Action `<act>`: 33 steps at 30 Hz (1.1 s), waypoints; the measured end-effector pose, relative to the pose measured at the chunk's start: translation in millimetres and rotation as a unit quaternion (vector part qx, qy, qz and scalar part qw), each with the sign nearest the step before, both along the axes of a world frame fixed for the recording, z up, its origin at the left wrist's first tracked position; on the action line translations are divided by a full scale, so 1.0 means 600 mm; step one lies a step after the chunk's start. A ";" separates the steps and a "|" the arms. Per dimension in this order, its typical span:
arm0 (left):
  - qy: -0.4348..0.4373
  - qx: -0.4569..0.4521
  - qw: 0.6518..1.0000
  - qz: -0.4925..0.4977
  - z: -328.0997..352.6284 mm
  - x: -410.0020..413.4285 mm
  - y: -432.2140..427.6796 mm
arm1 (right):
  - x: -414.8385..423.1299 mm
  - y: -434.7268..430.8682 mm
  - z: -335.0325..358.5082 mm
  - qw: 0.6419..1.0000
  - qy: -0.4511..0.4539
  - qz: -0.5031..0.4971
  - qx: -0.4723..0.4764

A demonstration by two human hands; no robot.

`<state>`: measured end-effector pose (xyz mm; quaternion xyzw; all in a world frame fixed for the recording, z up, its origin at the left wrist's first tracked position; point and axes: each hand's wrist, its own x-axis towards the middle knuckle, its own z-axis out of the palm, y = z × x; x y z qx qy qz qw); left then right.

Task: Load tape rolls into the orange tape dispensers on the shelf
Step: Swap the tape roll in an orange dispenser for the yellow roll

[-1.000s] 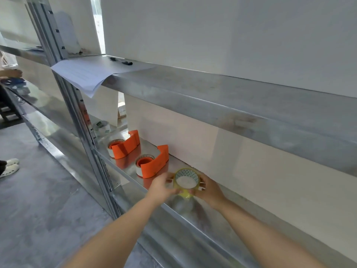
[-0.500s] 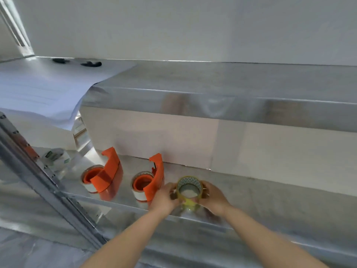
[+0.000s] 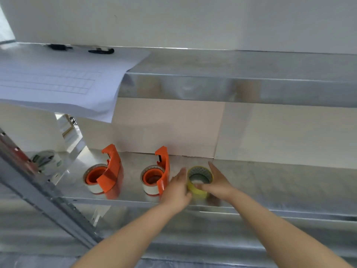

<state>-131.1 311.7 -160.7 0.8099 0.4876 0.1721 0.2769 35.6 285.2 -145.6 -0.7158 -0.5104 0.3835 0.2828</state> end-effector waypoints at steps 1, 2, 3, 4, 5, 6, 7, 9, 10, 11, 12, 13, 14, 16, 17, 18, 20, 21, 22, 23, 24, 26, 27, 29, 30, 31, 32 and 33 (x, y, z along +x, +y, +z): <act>0.001 0.032 0.999 -0.010 0.012 -0.007 0.008 | -0.012 0.008 0.006 1.000 -0.018 0.008 0.017; -0.005 0.060 0.998 -0.020 0.025 -0.016 0.019 | -0.025 0.015 0.014 0.999 -0.032 0.018 0.033; -0.013 0.082 0.996 -0.030 0.036 -0.027 0.030 | -0.040 0.023 0.021 0.998 -0.038 0.026 0.046; -0.016 0.103 0.994 -0.038 0.046 -0.038 0.042 | -0.053 0.031 0.026 0.997 -0.036 0.029 0.058; -0.011 0.126 0.991 -0.038 0.054 -0.051 0.052 | -0.066 0.039 0.031 0.997 -0.035 0.031 0.069; -0.003 0.143 0.989 -0.031 0.059 -0.065 0.062 | -0.079 0.046 0.035 0.996 -0.034 0.034 0.078; 0.002 0.148 0.989 -0.018 0.062 -0.080 0.070 | -0.091 0.052 0.039 0.996 -0.032 0.038 0.081; 0.013 0.125 0.992 0.008 0.060 -0.113 0.081 | -0.116 0.058 0.043 0.996 -0.024 0.052 0.072; 0.021 0.103 0.994 0.020 0.057 -0.130 0.085 | -0.128 0.059 0.043 0.996 -0.021 0.062 0.066; 0.028 0.078 0.996 0.032 0.054 -0.145 0.087 | -0.139 0.059 0.043 0.995 -0.015 0.072 0.068; 0.029 0.050 0.997 0.044 0.051 -0.157 0.087 | -0.149 0.057 0.044 0.993 -0.007 0.083 0.078; 0.028 0.023 0.998 0.054 0.047 -0.170 0.088 | -0.161 0.056 0.043 0.991 0.000 0.094 0.093; 0.029 -0.003 0.998 0.058 0.043 -0.181 0.089 | -0.172 0.054 0.040 0.990 0.006 0.099 0.105; 0.034 -0.056 0.997 0.051 0.030 -0.198 0.087 | -0.193 0.048 0.027 0.988 0.025 0.103 0.115; 0.029 -0.085 0.995 0.041 0.018 -0.205 0.087 | -0.205 0.046 0.017 0.989 0.041 0.092 0.112; 0.012 -0.115 0.993 0.037 0.005 -0.209 0.086 | -0.214 0.043 0.008 0.990 0.051 0.072 0.107; -0.049 -0.168 0.984 0.040 -0.012 -0.204 0.078 | -0.222 0.036 -0.001 0.992 0.044 0.037 0.110; -0.081 -0.178 0.980 0.043 -0.020 -0.199 0.075 | -0.224 0.035 -0.008 0.992 0.035 0.026 0.115; -0.113 -0.171 0.977 0.052 -0.025 -0.195 0.074 | -0.226 0.035 -0.009 0.992 0.026 0.027 0.120; -0.146 -0.160 0.974 0.066 -0.029 -0.191 0.072 | -0.229 0.036 -0.010 0.991 0.016 0.035 0.125; -0.176 -0.155 0.969 0.082 -0.029 -0.188 0.072 | -0.231 0.037 -0.011 0.990 0.004 0.047 0.130; -0.218 -0.156 0.958 0.100 -0.025 -0.186 0.072 | -0.235 0.039 -0.017 0.988 -0.008 0.056 0.143; -0.231 -0.161 0.954 0.103 -0.023 -0.185 0.073 | -0.235 0.039 -0.021 0.988 -0.007 0.050 0.149; -0.258 -0.189 0.940 0.116 -0.018 -0.182 0.076 | -0.231 0.037 -0.027 0.989 -0.009 0.034 0.146; -0.278 -0.211 0.928 0.129 -0.015 -0.182 0.077 | -0.229 0.037 -0.028 0.989 -0.012 0.031 0.141; -0.308 -0.238 0.911 0.139 -0.011 -0.183 0.079 | -0.227 0.037 -0.029 0.990 -0.014 0.026 0.140; -0.344 -0.270 0.888 0.144 -0.007 -0.182 0.080 | -0.225 0.037 -0.028 0.989 -0.015 0.021 0.143; -0.382 -0.300 0.862 0.146 -0.002 -0.181 0.079 | -0.225 0.038 -0.027 0.988 -0.014 0.016 0.151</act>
